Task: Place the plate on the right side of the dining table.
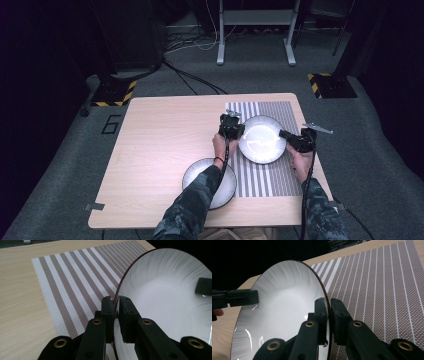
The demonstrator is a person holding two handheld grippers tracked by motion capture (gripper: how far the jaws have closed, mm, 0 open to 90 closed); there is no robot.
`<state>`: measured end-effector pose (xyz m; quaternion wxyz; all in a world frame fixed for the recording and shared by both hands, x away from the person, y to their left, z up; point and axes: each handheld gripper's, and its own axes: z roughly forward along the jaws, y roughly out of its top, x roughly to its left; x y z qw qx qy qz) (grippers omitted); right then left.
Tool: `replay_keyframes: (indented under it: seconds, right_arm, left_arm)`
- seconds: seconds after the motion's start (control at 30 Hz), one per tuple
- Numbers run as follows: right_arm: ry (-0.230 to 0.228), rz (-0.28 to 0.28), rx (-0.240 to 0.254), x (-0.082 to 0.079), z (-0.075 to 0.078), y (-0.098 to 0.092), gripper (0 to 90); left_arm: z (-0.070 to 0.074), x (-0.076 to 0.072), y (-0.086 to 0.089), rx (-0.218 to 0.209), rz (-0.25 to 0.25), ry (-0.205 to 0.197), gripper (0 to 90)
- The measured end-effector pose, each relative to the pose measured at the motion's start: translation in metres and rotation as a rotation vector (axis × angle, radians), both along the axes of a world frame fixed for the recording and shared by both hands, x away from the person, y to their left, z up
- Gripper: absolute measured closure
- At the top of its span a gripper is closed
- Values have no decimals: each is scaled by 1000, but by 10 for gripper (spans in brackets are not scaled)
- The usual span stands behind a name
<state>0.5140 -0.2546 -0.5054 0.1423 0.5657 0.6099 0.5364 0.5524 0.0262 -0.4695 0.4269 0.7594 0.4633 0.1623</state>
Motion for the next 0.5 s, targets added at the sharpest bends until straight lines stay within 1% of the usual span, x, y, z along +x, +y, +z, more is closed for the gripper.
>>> replay_keyframes:
  seconds: [0.03, 0.07, 0.1, 0.17, 0.23, 0.27, 0.37, 0.4, 0.43, 0.47, 0.5]
  right_arm:
    - [13, -4, -6, 2, -1, 0, 841]
    - [21, -8, -5, 2, -1, 0, 840]
    - [23, -9, -9, 4, -2, 0, 839]
    - [29, -11, -12, 5, -3, 0, 838]
    - [37, -18, -12, 7, -5, 1, 837]
    - [38, -20, -11, 7, -5, 1, 837]
    - [32, -28, -15, 8, -7, 1, 837]
    - [36, -30, -12, 9, -7, 2, 838]
    - [32, -31, -15, 9, -7, 1, 839]
    - [39, -35, -11, 9, -7, 2, 840]
    - [39, -35, -11, 9, -7, 2, 840]
  left_arm:
    - [-2, 2, -1, 5, 4, 13, 822]
    - [-2, 2, -1, 5, 4, 13, 822]
    - [-4, 4, -2, 7, 9, 22, 821]
    - [-6, 6, -3, 16, 6, 28, 820]
    - [-7, 7, -4, 17, 11, 33, 819]
    - [-7, 8, -4, 25, 6, 36, 818]
    - [-9, 10, -4, 31, 9, 43, 815]
    - [-10, 10, -5, 17, 22, 46, 814]
    - [-11, 11, -5, 17, 24, 50, 813]
    - [-12, 12, -5, 7, 32, 57, 812]
    - [-12, 12, -5, 7, 32, 57, 812]
